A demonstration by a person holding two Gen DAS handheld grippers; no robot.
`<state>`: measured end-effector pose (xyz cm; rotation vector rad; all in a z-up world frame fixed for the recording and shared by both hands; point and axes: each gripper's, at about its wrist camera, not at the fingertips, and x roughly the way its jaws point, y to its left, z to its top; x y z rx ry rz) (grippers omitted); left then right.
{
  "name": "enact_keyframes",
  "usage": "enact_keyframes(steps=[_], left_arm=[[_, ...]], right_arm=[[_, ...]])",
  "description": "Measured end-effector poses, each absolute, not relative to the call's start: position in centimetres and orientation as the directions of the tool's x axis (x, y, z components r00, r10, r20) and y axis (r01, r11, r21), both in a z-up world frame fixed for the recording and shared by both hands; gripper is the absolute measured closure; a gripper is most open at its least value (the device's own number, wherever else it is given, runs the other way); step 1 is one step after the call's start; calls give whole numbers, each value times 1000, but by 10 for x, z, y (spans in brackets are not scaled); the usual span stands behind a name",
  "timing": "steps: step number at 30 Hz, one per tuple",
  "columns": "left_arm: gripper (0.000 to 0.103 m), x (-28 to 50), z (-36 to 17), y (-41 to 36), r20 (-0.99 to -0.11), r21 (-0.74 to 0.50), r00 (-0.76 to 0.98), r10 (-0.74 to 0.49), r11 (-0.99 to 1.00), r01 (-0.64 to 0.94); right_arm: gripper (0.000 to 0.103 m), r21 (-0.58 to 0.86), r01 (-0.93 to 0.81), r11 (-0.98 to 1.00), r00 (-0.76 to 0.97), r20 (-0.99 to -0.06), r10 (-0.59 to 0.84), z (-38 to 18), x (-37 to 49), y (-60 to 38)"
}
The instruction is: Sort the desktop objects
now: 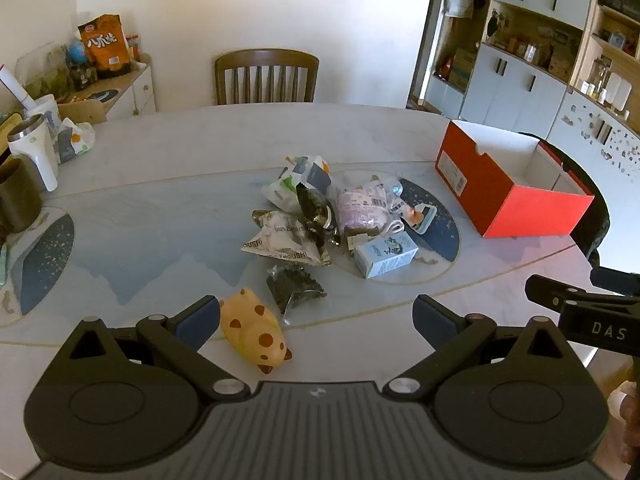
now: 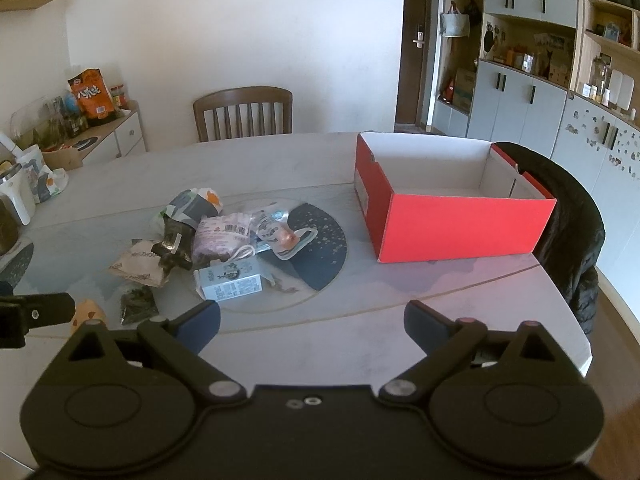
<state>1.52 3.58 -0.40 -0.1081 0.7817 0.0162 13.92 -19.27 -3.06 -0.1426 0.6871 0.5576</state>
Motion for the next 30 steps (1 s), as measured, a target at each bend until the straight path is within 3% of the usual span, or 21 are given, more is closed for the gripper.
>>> enact_keyframes(steps=[19, 30], left_arm=[[0, 30, -30, 58, -671, -5, 740, 44, 998, -64], [0, 47, -69, 76, -709, 40, 701, 73, 997, -63]], right_arm=[[3, 52, -627, 777, 562, -660, 498, -50, 155, -150], [5, 24, -653, 757, 557, -662, 501, -76, 171, -116]])
